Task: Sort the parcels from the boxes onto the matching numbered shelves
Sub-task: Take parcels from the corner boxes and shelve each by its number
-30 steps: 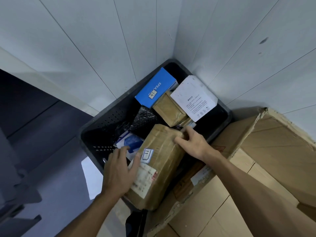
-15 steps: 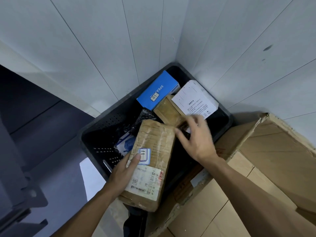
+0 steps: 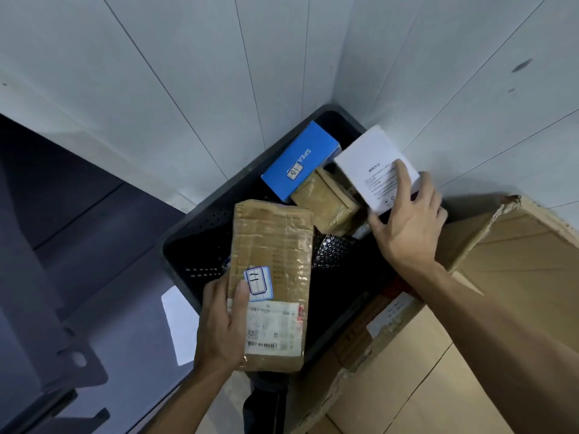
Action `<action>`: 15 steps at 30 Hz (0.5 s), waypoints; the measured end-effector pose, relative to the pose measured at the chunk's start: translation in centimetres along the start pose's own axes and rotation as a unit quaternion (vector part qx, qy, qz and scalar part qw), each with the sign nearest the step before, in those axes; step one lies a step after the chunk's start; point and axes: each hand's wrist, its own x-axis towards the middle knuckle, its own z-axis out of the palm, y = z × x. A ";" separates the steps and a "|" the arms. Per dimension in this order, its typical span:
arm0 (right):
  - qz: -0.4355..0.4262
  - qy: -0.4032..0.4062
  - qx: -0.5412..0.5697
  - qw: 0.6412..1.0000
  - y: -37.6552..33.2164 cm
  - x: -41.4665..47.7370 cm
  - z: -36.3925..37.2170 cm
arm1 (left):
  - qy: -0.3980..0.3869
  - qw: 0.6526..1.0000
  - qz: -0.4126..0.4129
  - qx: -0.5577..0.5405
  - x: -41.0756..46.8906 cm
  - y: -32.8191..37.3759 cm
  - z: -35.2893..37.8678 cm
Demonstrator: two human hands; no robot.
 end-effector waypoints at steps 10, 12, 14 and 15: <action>0.094 0.021 0.364 0.927 -3.4 -1.0 -2.4 | 0.029 0.996 -0.079 0.027 1.6 1.4 1.3; 0.112 -0.076 0.397 0.908 -3.3 -2.1 -1.2 | 0.029 0.994 -0.095 0.034 2.2 1.2 1.5; 0.125 -0.142 0.405 0.894 -2.8 -3.4 0.3 | 0.026 0.993 -0.110 0.037 2.5 0.9 1.7; 0.129 -0.149 0.407 0.892 -2.6 -3.8 0.8 | 0.022 0.992 -0.115 0.039 2.7 0.7 1.8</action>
